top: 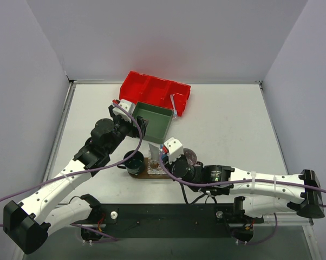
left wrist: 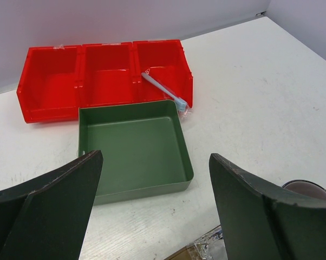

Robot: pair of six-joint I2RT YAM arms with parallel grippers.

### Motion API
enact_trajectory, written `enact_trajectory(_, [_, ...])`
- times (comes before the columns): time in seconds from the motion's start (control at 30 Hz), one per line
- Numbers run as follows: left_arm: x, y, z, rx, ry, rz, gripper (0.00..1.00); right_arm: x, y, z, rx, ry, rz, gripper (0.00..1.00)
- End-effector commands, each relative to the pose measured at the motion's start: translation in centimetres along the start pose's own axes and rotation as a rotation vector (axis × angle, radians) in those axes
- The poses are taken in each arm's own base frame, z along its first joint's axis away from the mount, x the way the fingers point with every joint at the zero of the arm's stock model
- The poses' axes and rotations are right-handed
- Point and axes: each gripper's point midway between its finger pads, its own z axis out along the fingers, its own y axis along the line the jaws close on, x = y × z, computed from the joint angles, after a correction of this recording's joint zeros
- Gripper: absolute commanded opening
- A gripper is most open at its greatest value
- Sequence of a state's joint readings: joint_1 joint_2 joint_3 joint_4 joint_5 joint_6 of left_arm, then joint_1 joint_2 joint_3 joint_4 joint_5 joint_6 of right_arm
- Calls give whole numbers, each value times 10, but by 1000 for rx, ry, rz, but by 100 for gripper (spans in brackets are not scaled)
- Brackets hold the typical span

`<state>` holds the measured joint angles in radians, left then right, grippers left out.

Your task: Prepare toiletry sets of a toothbrush and toothpaste on the tray

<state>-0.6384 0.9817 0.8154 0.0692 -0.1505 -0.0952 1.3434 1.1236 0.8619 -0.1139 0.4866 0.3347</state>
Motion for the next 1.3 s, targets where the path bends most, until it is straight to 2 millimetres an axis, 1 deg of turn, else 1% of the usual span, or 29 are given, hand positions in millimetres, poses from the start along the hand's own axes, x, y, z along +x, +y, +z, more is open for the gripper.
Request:
enact_trajectory(0.0, [-15,1,-3,0,-51,-2,90,-14,0,1,53,-47,-30,0])
enact_trajectory(0.2, [-14,1,-3,1,-49,-3,90,-11,3,2,89,-56,-72,0])
enact_trajectory(0.27, [-15,0,-3,3,-52,-3,90,-11,0,2,115,-69,-79,0])
enact_trajectory(0.87, [-14,-1,-3,11,-51,-9,90,10,-4,9,169,-72,-78,0])
enact_trajectory(0.9, [-14,-1,-3,11,-51,-9,90,12,-4,9,170,-64,-85,2])
enact_trajectory(0.93, [-14,-1,-3,11,-50,-9,90,12,-3,9,170,-65,-84,5])
enact_trajectory(0.97, [-13,-1,-3,11,-48,-9,90,12,-3,8,172,-65,-89,11])
enact_trajectory(1.03, [-14,-1,-3,11,-50,-9,91,11,-1,6,167,-65,-95,16])
enact_trajectory(1.07, [-13,-1,-2,11,-48,-9,90,10,-1,6,168,-67,-96,21])
enact_trajectory(1.13, [-14,-1,-2,12,-48,-9,90,7,0,4,164,-71,-98,27])
enact_trajectory(1.17, [-12,-1,-2,12,-45,-9,90,7,1,4,161,-72,-101,34])
enact_trajectory(1.27, [-13,-2,-2,14,-46,-9,90,3,3,1,155,-80,-99,44])
